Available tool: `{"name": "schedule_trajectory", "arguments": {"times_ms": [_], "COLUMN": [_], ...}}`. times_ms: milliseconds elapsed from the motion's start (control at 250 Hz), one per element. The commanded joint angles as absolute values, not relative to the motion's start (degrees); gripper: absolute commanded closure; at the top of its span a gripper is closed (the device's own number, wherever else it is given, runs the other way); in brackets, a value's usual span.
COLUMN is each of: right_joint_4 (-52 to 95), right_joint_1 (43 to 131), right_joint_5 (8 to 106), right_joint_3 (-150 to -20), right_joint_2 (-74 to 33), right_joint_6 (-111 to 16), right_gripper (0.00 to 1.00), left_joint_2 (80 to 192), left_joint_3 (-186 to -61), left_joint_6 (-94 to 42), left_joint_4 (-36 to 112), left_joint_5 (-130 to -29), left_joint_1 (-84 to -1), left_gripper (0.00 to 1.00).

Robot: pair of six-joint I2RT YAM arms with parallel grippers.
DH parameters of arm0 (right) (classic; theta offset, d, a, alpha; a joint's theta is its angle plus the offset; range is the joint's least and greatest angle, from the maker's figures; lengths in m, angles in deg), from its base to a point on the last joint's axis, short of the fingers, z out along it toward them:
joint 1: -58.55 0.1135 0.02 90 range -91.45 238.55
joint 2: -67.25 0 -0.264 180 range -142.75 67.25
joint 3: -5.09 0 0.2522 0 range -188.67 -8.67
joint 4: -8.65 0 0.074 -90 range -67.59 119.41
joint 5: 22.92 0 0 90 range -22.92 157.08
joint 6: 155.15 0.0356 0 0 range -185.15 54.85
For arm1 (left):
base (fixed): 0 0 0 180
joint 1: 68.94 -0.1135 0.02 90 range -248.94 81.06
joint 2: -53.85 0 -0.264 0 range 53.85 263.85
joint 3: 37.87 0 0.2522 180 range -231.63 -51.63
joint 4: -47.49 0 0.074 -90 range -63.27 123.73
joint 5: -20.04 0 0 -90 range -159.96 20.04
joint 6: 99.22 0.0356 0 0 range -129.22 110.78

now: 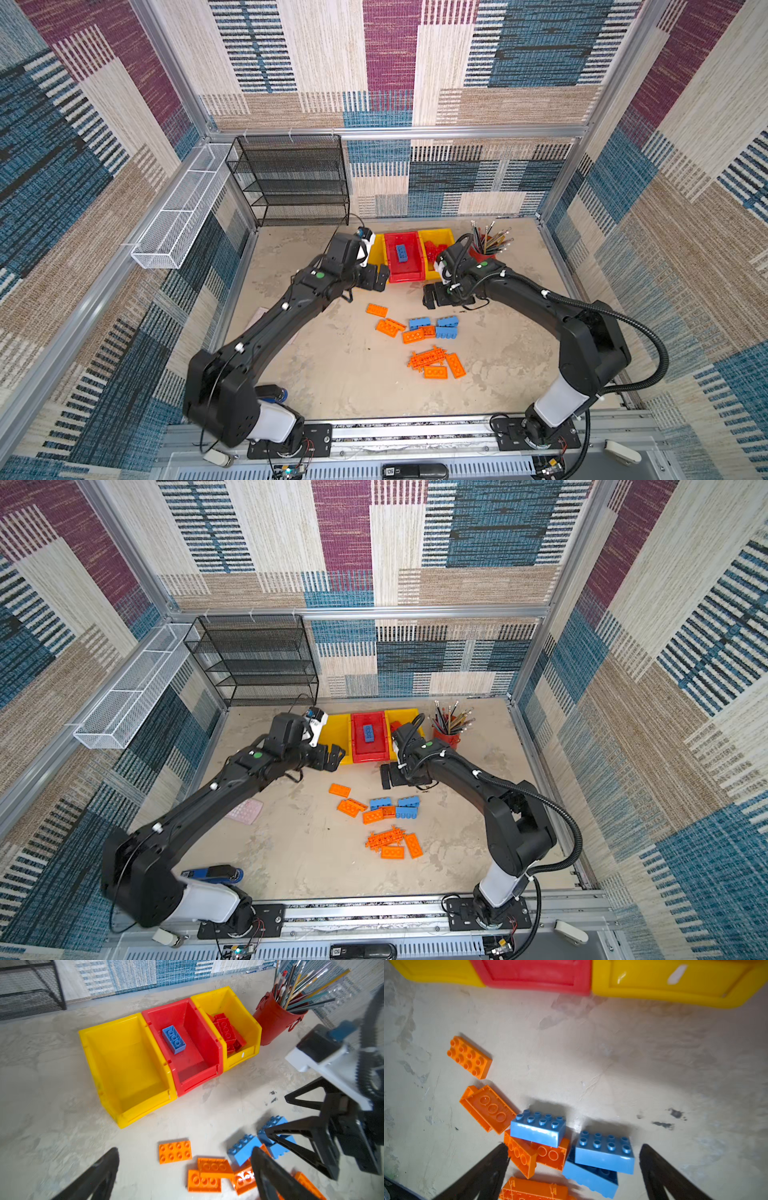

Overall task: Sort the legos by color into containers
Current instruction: 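Withdraw the left gripper while the right gripper lowers onto a blue 2x4 brick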

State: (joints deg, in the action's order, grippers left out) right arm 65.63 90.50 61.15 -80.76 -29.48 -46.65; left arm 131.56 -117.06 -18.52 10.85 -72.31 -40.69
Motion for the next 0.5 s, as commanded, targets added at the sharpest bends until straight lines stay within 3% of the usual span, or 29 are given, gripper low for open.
{"name": "schedule_trajectory", "arguments": {"times_ms": [0, 500], "right_joint_4": [63.97, 62.48], "right_joint_1": [93.61, 101.72], "right_joint_5": [61.89, 64.66], "right_joint_3": [-80.42, -78.39], "right_joint_2": [-30.55, -32.60], "right_joint_6": [-42.29, -31.79], "right_gripper": [0.01, 0.01], "left_joint_2": [123.62, 94.82], "left_joint_3": [-109.99, -91.92], "left_joint_6": [-20.82, -28.89], "left_joint_4": [12.34, 6.42], "left_joint_5": [-68.32, -66.09], "left_joint_1": [-40.73, -40.75], "left_gripper": [0.01, 0.01]}}
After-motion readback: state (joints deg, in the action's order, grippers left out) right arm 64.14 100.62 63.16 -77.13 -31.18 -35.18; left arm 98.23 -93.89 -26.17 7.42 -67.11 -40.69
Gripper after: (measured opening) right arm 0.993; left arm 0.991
